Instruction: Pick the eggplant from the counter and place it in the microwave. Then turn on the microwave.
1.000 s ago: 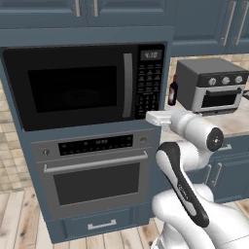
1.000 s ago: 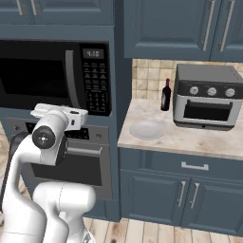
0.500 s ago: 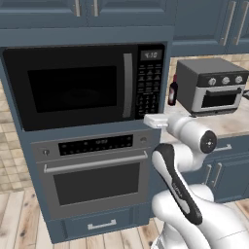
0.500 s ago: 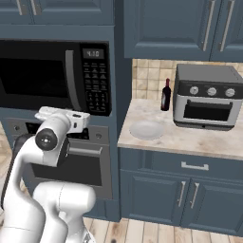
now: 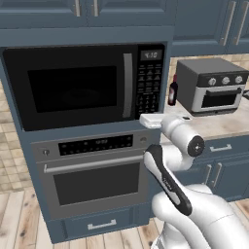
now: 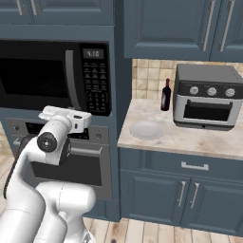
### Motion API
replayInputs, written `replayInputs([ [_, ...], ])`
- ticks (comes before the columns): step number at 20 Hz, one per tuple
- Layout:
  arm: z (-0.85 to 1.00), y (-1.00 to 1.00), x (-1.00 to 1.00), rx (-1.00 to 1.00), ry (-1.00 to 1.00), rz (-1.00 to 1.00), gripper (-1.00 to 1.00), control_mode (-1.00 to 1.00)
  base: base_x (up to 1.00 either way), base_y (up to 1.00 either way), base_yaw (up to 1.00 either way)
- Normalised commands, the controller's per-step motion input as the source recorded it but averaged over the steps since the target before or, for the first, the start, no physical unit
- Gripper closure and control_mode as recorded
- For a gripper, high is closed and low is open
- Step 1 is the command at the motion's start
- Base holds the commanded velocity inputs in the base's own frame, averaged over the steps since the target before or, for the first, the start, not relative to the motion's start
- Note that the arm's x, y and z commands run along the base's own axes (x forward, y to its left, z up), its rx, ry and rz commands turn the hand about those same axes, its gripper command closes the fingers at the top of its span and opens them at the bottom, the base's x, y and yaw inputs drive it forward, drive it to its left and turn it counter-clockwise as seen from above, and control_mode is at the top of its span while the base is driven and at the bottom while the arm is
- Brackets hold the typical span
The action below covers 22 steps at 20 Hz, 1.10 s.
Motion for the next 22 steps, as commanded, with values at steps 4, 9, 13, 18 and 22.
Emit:
replayInputs([
  [4, -0.03, -0.04, 0.32, 0.02, -0.01, -0.03, 1.0, -1.0, 0.0, 0.0, 0.0],
  [9, -0.11, -0.1, 0.28, 0.03, 0.0, -0.01, 1.0, -1.0, 0.0, 0.0, 0.0],
  [13, -0.19, -0.11, 0.2, 0.02, 0.0, -0.01, 1.0, -1.0, 0.0, 0.0, 0.0],
  [18, -0.19, -0.02, 0.14, 0.02, 0.0, -0.02, 1.0, -1.0, 0.0, 0.0, 0.0],
  [22, -0.19, 0.0, 0.12, 0.01, 0.0, -0.02, 1.0, -1.0, 0.0, 0.0, 0.0],
])
